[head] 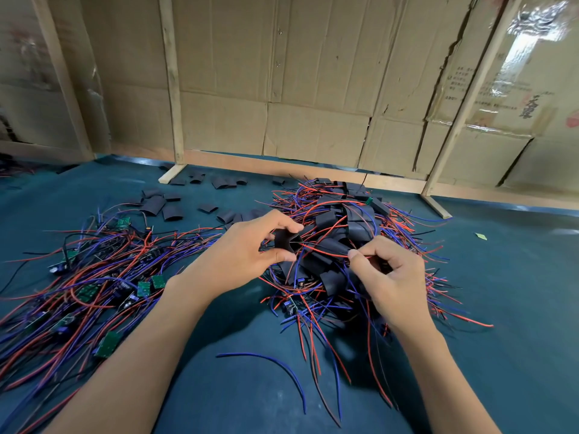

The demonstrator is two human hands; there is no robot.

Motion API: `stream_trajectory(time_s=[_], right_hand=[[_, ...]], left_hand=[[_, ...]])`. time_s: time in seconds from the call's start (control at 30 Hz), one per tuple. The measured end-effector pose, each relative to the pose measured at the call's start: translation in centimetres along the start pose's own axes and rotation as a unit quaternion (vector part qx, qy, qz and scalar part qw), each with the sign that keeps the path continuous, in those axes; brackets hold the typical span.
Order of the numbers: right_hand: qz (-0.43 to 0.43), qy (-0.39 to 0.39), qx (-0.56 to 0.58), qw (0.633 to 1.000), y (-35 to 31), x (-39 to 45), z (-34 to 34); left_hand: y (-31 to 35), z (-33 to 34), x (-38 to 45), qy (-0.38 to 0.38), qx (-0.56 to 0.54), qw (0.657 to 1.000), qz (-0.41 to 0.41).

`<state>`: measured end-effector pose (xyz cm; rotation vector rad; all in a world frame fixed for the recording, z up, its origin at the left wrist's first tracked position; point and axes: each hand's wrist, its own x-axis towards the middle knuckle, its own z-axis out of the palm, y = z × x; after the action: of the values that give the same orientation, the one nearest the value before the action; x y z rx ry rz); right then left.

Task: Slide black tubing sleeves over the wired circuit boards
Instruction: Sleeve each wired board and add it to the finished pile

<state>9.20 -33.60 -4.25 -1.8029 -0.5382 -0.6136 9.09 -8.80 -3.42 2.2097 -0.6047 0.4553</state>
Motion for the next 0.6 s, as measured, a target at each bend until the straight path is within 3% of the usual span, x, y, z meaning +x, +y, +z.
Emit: stream_trajectory(time_s=[0.13, 0.3, 0.6], right_hand=[[-0.062, -0.010, -0.060, 0.996, -0.2, -0.2, 0.3], [-0.092, -0.025, -0.064, 0.993, 0.0, -0.2, 0.3], [-0.128, -0.090, -0.117, 0.981, 0.3, -0.3, 1.4]], left_hand=[[0.3, 0.0, 0.1, 0.017, 0.126, 0.991, 0.040], [0.6, 0.1, 0.1, 0.043, 0.206, 0.976, 0.058], [1.8, 1.2, 0.2, 0.021, 0.203, 0.973, 0.103]])
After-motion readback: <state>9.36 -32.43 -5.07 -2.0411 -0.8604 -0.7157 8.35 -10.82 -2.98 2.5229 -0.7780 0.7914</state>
